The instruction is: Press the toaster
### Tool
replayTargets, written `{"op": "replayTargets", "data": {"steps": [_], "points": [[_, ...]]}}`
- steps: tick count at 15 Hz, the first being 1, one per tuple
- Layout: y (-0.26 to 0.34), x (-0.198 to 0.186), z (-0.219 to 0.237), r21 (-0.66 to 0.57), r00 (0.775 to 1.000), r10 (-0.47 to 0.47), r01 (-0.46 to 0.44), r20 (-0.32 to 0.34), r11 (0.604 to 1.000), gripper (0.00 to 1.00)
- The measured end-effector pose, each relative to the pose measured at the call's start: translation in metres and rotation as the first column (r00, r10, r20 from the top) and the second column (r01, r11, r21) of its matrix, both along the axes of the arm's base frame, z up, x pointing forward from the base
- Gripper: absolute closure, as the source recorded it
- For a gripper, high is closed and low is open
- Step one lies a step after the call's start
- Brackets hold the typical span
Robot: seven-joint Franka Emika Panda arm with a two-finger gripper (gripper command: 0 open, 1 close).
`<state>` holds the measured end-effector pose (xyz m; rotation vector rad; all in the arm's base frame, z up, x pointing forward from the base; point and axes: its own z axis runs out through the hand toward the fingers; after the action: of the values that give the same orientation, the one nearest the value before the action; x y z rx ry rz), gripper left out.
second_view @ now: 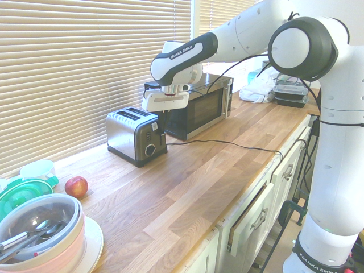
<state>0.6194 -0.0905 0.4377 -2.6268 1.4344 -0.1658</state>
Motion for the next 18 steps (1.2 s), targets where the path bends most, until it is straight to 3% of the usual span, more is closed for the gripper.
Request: {"op": "replayTargets", "data": {"steps": [18], "points": [[0.029,0.011,-0.062,0.003,0.997,0.061,-0.061,-0.054,0.998,1.00]]}}
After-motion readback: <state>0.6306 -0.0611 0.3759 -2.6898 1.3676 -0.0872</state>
